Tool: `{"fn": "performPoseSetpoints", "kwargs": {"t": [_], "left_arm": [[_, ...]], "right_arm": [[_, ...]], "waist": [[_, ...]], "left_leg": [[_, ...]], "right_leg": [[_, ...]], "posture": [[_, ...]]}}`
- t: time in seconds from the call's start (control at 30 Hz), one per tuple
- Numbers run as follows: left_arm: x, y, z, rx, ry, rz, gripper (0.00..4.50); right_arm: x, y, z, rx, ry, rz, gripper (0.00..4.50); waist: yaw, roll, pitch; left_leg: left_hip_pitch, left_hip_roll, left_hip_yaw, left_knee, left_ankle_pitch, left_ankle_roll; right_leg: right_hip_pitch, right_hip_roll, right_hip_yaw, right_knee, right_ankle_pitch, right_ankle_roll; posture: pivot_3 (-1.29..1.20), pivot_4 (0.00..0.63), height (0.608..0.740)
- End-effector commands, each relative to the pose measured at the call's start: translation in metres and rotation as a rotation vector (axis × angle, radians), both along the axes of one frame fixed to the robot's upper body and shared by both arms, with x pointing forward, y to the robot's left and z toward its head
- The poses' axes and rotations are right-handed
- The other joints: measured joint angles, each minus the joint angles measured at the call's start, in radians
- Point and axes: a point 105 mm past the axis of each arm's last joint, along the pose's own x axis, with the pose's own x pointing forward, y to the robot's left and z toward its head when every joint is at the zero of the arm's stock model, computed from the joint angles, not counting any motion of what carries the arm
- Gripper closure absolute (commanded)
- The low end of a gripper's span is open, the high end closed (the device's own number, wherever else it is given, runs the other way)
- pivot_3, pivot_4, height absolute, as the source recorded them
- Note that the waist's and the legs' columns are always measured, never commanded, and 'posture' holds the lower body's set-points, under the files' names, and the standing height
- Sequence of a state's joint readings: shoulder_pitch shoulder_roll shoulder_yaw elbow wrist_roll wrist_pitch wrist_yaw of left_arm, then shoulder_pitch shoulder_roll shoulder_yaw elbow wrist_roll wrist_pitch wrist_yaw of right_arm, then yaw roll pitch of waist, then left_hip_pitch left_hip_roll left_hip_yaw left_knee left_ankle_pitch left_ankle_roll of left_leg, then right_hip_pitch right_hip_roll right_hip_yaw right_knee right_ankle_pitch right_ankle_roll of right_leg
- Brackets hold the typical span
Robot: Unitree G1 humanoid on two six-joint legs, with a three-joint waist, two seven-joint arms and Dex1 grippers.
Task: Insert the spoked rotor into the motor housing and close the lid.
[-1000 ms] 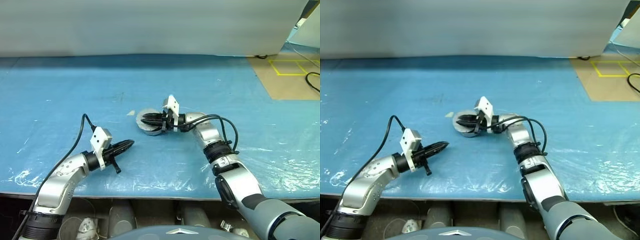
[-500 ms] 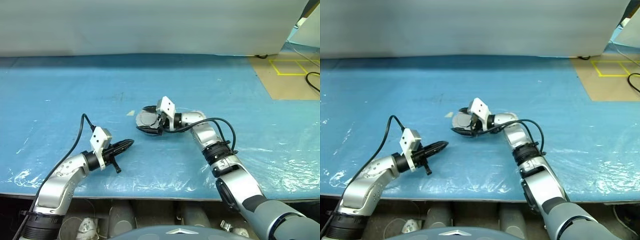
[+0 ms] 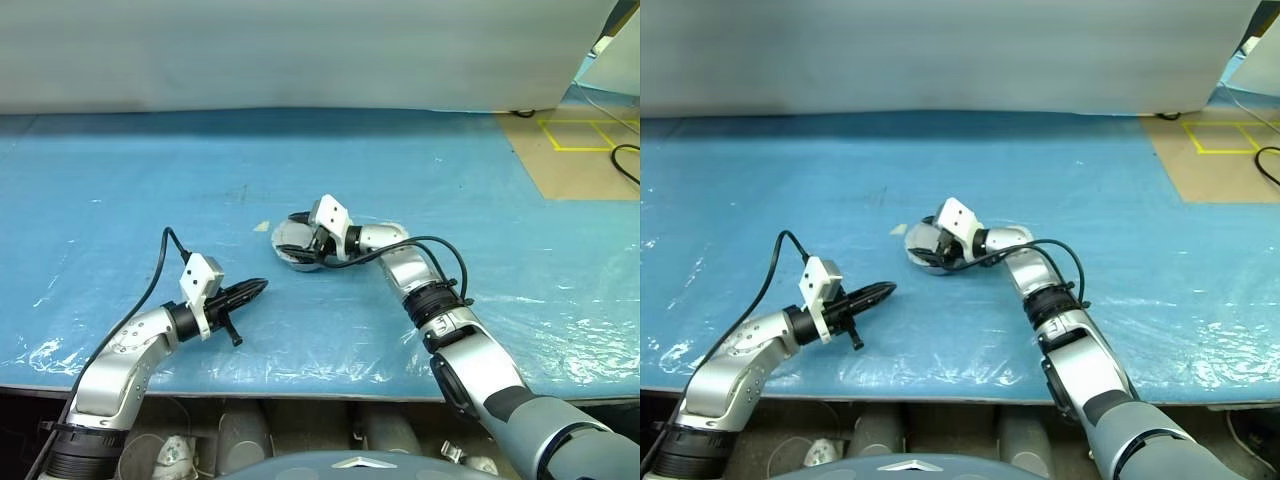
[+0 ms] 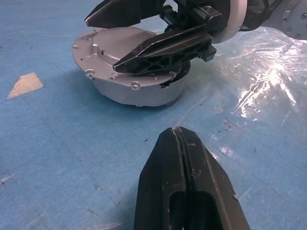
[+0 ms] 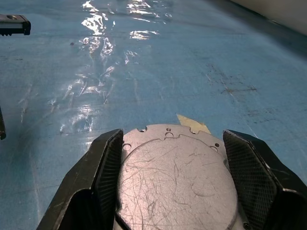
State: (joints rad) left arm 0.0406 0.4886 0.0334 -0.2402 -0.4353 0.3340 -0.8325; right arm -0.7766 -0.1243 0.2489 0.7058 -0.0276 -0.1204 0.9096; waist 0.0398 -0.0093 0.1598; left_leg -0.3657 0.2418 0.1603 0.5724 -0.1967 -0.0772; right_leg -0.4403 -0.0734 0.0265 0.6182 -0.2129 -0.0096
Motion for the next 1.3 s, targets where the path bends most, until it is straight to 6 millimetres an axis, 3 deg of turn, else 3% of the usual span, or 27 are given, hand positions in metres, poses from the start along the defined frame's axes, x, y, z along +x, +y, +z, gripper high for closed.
{"fn": "performPoseSetpoints", "kwargs": {"t": [0.03, 0.17, 0.37, 0.6, 0.93, 1.23, 1.3], "left_arm": [[0.002, 0.001, 0.007, -0.004, -0.037, 0.002, 4.50], [0.001, 0.000, 0.007, -0.004, -0.035, 0.000, 4.50], [0.002, 0.001, 0.006, -0.002, -0.033, 0.000, 4.50], [0.002, -0.002, 0.006, -0.003, -0.031, -0.007, 4.50], [0.002, -0.001, 0.005, 0.004, -0.028, -0.011, 4.50], [0.004, -0.002, 0.004, 0.009, -0.026, -0.019, 4.50], [0.004, -0.003, 0.003, 0.011, -0.027, -0.022, 4.50]], "right_arm": [[0.004, -0.006, -0.003, -0.038, -0.006, -0.025, 1.52], [0.005, -0.007, -0.002, -0.025, 0.016, -0.022, 1.52], [0.004, -0.009, 0.019, 0.077, 0.075, 0.011, 1.52], [0.003, -0.024, -0.009, -0.118, 0.094, 0.002, 1.52], [-0.011, -0.020, -0.023, -0.134, 0.180, 0.032, 1.52], [-0.009, -0.017, 0.001, 0.016, 0.241, 0.017, 1.52], [-0.009, -0.018, -0.003, -0.013, 0.223, 0.014, 0.80]], "waist": [[0.000, 0.000, 0.000], [0.000, 0.000, 0.000], [0.002, 0.000, 0.000], [0.002, 0.000, 0.000], [0.002, 0.000, 0.000], [0.002, -0.001, 0.000], [0.002, -0.001, -0.001]], "left_leg": [[0.000, 0.000, 0.000, 0.000, 0.000, 0.000], [0.001, 0.000, 0.000, 0.001, 0.000, 0.000], [0.000, 0.000, 0.000, 0.001, 0.000, 0.000], [0.000, 0.000, 0.000, 0.001, 0.000, 0.000], [0.002, 0.000, 0.000, 0.001, 0.000, 0.000], [0.002, 0.000, 0.000, 0.001, 0.000, 0.000], [0.002, 0.000, 0.000, 0.001, 0.000, 0.000]], "right_leg": [[0.000, 0.000, 0.000, 0.000, 0.000, 0.000], [0.001, 0.000, 0.000, 0.001, 0.000, 0.000], [0.001, 0.000, 0.000, 0.001, 0.000, 0.000], [0.001, 0.000, 0.000, 0.001, 0.000, 0.000], [0.002, 0.000, 0.000, 0.001, 0.000, 0.000], [0.002, 0.000, 0.000, 0.001, 0.000, 0.000], [0.002, 0.000, 0.000, 0.001, 0.000, 0.000]], "posture": [[0.00, 0.150, 0.740], [0.00, 0.150, 0.740], [0.00, 0.150, 0.740], [0.00, 0.150, 0.740], [0.00, 0.150, 0.740], [0.00, 0.150, 0.740], [0.00, 0.150, 0.740]]}}
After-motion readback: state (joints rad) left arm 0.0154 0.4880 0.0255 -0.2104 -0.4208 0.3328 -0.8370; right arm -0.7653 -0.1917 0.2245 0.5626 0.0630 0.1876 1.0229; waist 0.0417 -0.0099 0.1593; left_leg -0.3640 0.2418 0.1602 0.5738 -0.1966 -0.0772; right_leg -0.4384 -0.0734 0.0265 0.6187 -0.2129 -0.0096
